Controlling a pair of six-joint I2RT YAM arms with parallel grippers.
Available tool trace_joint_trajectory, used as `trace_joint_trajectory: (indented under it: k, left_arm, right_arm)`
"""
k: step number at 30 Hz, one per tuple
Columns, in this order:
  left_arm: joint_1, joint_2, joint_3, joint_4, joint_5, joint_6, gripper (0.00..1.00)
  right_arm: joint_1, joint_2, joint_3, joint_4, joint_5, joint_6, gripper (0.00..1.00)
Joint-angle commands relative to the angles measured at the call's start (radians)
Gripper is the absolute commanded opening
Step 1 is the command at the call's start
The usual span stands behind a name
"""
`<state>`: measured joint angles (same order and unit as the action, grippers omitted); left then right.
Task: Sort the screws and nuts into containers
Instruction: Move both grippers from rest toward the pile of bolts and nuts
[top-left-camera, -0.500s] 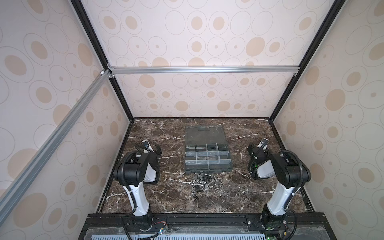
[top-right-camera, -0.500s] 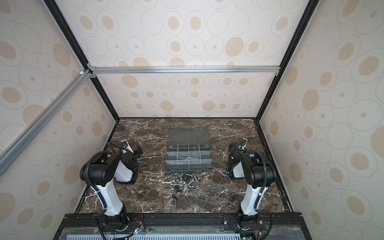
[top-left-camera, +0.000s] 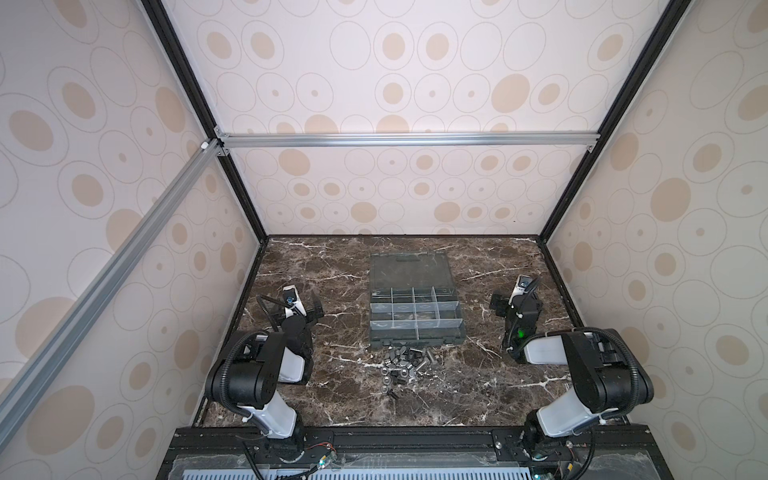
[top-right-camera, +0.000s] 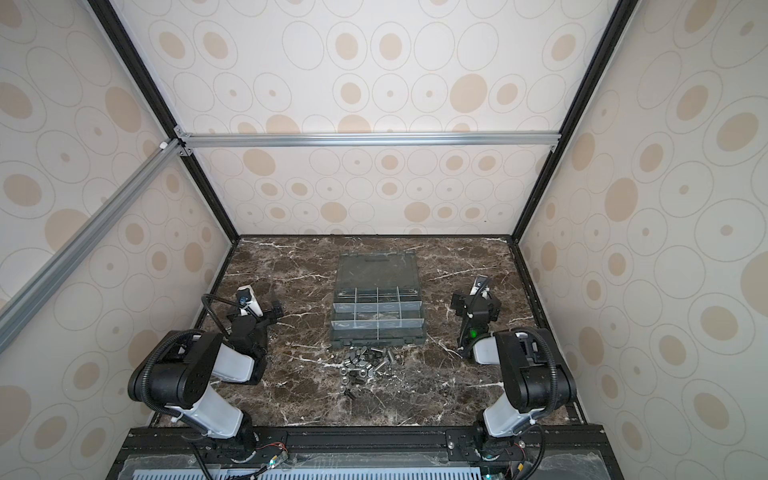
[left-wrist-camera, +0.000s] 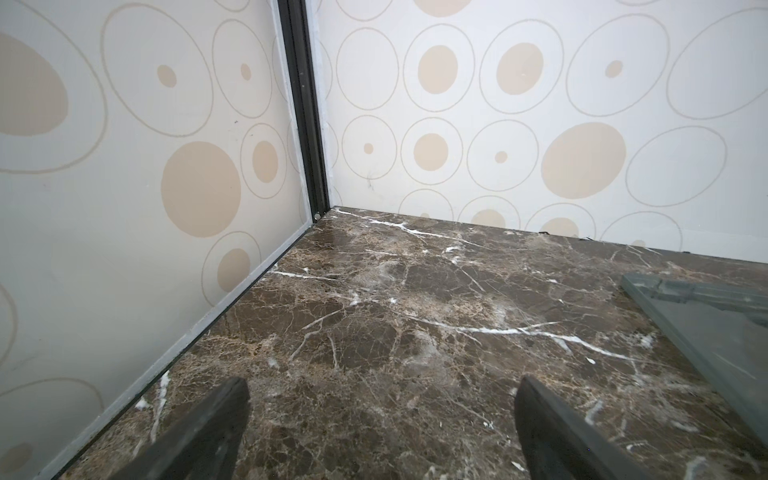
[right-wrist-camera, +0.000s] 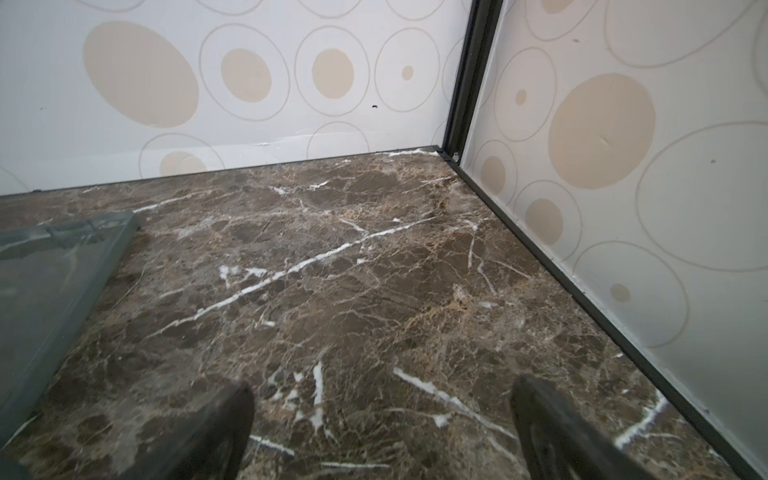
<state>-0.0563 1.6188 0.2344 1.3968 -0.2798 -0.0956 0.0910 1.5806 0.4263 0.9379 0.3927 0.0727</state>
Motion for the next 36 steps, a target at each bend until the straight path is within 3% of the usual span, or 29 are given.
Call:
trace_joint_trajectory:
  k: [1, 23, 25, 27, 29, 31, 36]
  left_arm:
    - [0.011, -0.034, -0.012, -0.027, 0.059, 0.064, 0.99]
    - [0.007, -0.038, -0.014, -0.025, 0.051, 0.065, 0.99]
    - [-0.015, -0.089, -0.015, -0.059, -0.007, 0.073, 0.99]
    - [-0.042, -0.255, 0.095, -0.421, -0.032, 0.064, 0.99]
    - [-0.043, -0.382, 0.256, -0.821, 0.032, -0.038, 0.99]
    - [-0.056, -0.455, 0.327, -1.006, 0.093, -0.129, 0.99]
    - [-0.133, -0.612, 0.304, -1.230, 0.245, -0.223, 0.99]
  right_arm:
    - [-0.011, -0.037, -0.020, -0.103, -0.082, -0.034, 1.00]
    - [-0.011, -0.042, -0.027, -0.097, -0.082, -0.036, 1.00]
    - [0.007, -0.076, -0.023, -0.091, -0.047, -0.065, 0.97]
    - [0.054, -0.228, 0.113, -0.512, 0.016, -0.034, 0.97]
    - [0.066, -0.339, 0.240, -0.848, -0.098, 0.038, 0.96]
    - [0.097, -0.410, 0.284, -0.986, -0.195, 0.096, 0.96]
    - [0.268, -0.433, 0.385, -1.332, -0.342, 0.187, 0.95]
